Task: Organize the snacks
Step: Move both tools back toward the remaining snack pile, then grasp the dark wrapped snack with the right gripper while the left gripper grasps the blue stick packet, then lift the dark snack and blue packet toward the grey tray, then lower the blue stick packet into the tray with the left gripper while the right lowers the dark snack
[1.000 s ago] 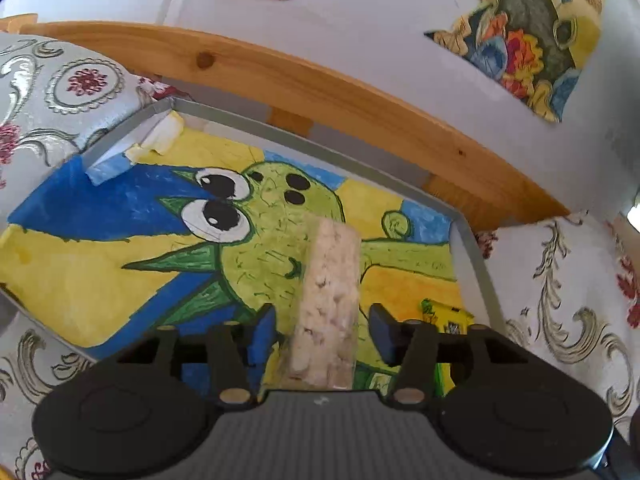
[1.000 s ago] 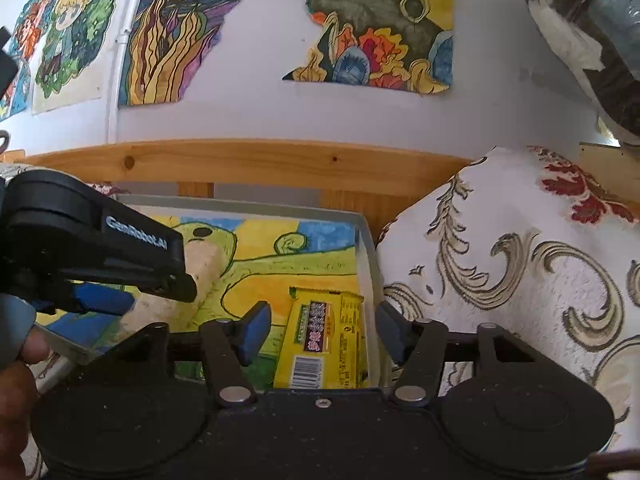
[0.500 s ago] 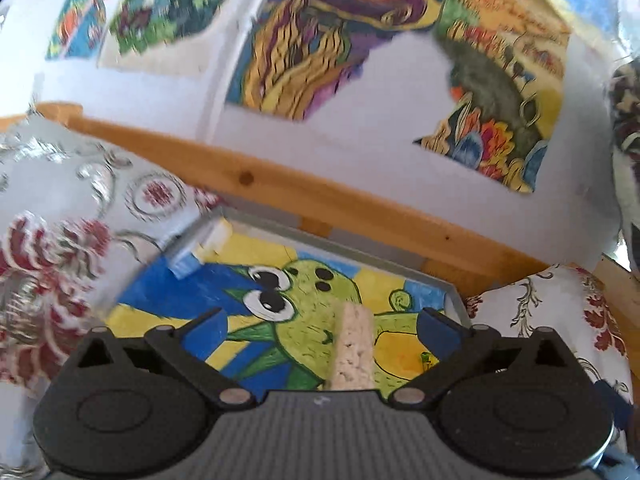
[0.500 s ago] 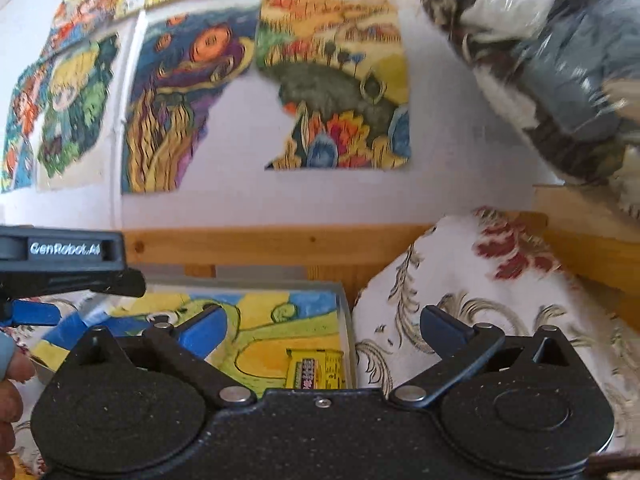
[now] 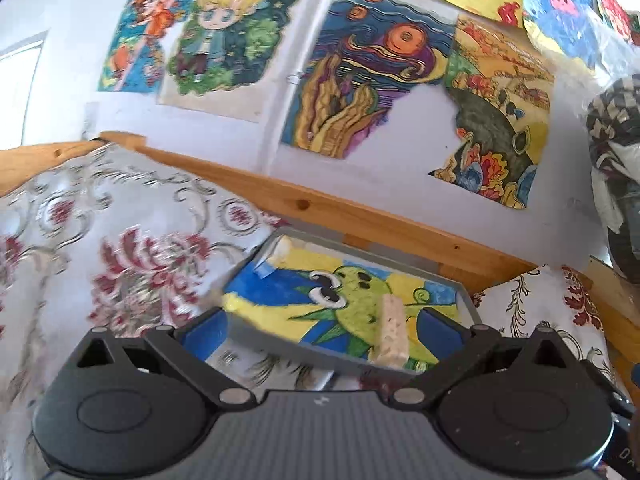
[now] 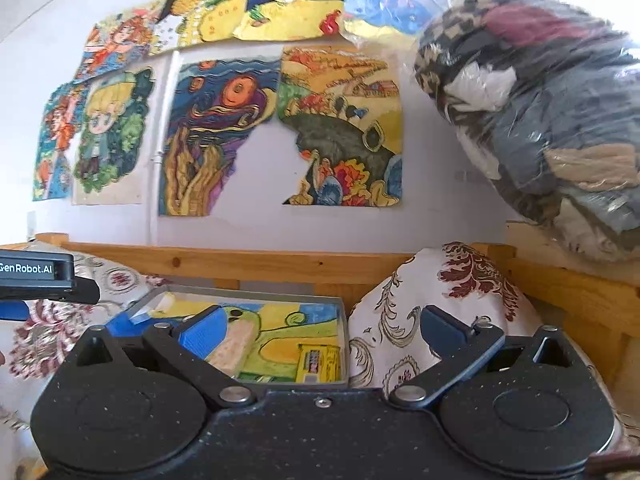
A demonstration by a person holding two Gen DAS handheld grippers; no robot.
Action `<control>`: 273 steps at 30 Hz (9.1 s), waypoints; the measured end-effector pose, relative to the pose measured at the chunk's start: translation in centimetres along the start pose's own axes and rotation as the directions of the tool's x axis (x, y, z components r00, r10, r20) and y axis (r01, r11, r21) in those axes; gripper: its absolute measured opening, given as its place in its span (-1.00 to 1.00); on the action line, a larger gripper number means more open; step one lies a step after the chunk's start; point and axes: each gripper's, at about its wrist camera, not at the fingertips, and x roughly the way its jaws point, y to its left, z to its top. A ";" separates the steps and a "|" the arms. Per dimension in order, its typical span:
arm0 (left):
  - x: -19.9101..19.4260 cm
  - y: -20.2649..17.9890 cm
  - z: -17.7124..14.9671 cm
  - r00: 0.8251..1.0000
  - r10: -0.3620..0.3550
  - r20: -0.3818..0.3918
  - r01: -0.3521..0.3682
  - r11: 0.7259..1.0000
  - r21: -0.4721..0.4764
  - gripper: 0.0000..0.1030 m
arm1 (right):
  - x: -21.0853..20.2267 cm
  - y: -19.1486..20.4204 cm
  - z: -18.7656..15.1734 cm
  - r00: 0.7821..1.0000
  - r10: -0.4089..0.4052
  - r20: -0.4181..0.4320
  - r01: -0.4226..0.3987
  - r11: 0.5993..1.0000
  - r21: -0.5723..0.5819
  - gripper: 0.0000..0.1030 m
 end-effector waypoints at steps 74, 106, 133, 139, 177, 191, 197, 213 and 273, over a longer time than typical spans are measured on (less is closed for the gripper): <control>-3.4 5.8 -15.6 0.819 -0.238 -0.522 0.415 0.874 0.253 0.99 | -0.8 8.4 -11.9 0.615 0.204 -0.762 -0.188 0.976 0.110 0.72; -1.6 3.2 -15.3 0.810 -0.164 -0.563 0.390 0.868 0.308 0.81 | -1.5 6.6 -10.7 0.698 0.099 -0.710 -0.076 0.995 0.064 -0.33; -2.4 3.3 -16.2 0.856 -0.137 -0.498 0.349 0.864 0.363 -0.26 | -2.0 7.8 -10.5 0.724 0.117 -0.680 -0.130 0.991 0.031 -0.46; -2.6 3.1 -16.5 0.863 -0.126 -0.489 0.340 0.861 0.377 -0.28 | -2.0 7.9 -10.6 0.723 0.117 -0.681 -0.130 0.991 0.032 -0.47; -4.3 4.5 -14.0 0.906 -0.229 -0.355 0.316 0.926 0.208 -0.63 | -4.7 10.4 -8.9 0.864 0.149 -0.481 -0.234 0.964 -0.122 -0.77; -4.8 4.0 -12.4 0.937 -0.228 -0.263 0.283 0.939 0.196 -0.64 | -6.0 11.0 -8.0 0.915 0.140 -0.377 -0.231 0.951 -0.206 -0.78; -4.9 2.6 -10.5 0.956 -0.214 -0.201 0.257 0.941 0.219 -0.63 | -6.6 10.4 -6.1 0.949 0.143 -0.281 -0.216 0.945 -0.245 -0.78; 1.7 -1.5 -2.2 0.988 -0.138 -0.074 0.149 0.972 0.182 -0.63 | 1.7 4.8 -0.1 0.991 0.129 -0.046 -0.135 0.975 -0.174 -0.77; 19.4 -3.1 -0.3 0.987 -0.045 -0.156 0.044 0.999 -0.010 0.47 | 20.0 1.1 -5.2 0.985 0.069 -0.156 -0.040 0.982 0.182 0.13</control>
